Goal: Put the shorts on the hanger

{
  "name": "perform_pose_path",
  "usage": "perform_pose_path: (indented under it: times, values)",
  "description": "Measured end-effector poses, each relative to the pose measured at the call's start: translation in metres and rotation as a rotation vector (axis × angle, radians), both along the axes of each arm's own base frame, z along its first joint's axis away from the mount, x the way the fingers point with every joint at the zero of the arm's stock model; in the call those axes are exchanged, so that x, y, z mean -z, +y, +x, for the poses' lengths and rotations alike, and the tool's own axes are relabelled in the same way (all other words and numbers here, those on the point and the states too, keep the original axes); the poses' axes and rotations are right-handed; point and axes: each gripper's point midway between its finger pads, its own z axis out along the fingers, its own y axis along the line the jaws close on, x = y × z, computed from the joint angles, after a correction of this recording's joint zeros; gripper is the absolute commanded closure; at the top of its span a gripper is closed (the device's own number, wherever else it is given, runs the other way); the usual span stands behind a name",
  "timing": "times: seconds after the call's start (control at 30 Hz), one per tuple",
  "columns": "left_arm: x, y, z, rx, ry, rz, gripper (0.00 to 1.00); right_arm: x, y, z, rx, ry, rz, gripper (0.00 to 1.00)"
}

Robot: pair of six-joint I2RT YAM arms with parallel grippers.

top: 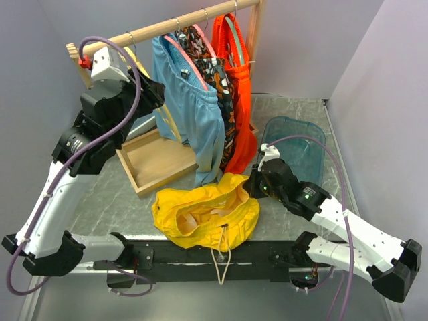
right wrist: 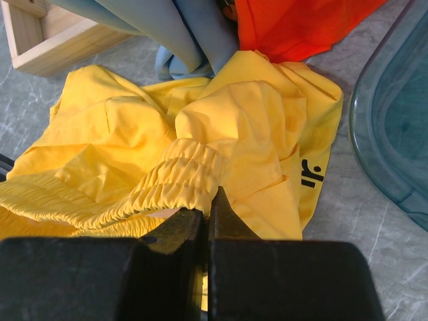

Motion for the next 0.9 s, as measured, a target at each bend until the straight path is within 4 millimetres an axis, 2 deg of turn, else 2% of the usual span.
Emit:
perform_pose_path:
  times: [0.17,0.37,0.47,0.8,0.9]
  values:
    - [0.003,-0.001,0.016,0.053,-0.018,-0.048,0.45,-0.001,0.000,0.000,-0.003,-0.001,0.004,1.00]
    - [0.039,-0.011,0.036,0.112,0.018,-0.073,0.51,-0.001,0.000,-0.001,-0.006,-0.001,0.006,1.00]
    - [0.046,-0.018,0.039,0.144,0.017,-0.084,0.59,-0.004,0.000,-0.002,-0.006,-0.007,0.012,1.00]
    - [0.026,-0.022,0.032,0.188,-0.058,-0.140,0.96,-0.006,0.000,-0.003,-0.009,-0.011,0.020,1.00]
    - [0.023,-0.020,0.031,0.186,-0.068,-0.142,0.99,-0.006,0.001,-0.003,-0.012,-0.010,0.021,1.00]
